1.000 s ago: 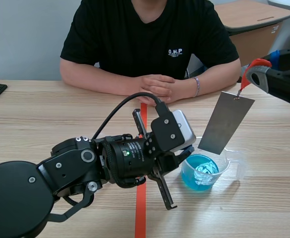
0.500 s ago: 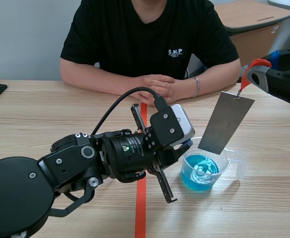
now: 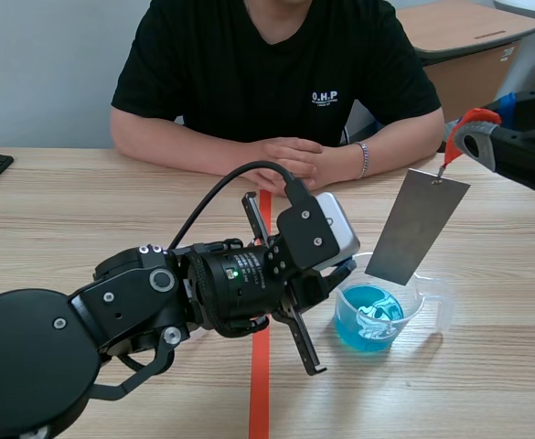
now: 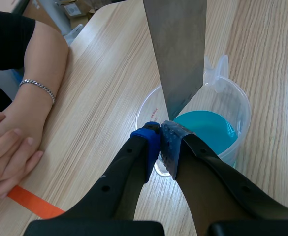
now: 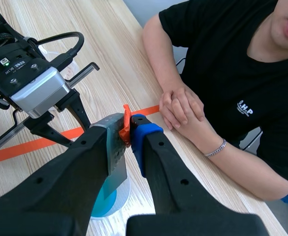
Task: Do the redox reaction experiment.
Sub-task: 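Point at the plate with the left hand, then lower the plate into the blue solution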
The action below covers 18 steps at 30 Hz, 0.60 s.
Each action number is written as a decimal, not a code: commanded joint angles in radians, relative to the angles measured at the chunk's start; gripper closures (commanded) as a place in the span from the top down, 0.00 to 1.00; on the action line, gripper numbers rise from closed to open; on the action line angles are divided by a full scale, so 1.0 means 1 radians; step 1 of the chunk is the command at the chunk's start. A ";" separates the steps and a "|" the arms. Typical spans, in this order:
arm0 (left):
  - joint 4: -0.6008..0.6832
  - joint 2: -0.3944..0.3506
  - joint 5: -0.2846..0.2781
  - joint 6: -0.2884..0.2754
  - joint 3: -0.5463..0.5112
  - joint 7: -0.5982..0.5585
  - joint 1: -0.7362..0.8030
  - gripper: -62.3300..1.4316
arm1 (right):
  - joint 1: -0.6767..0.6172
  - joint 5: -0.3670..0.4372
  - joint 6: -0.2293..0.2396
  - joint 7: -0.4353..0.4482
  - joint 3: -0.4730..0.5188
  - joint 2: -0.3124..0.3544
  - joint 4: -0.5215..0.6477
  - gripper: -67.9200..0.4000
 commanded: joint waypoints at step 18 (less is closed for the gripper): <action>0.256 -0.237 -0.074 0.007 -0.068 -0.024 0.139 0.09 | 0.017 0.011 0.006 0.011 0.001 0.013 0.006 0.03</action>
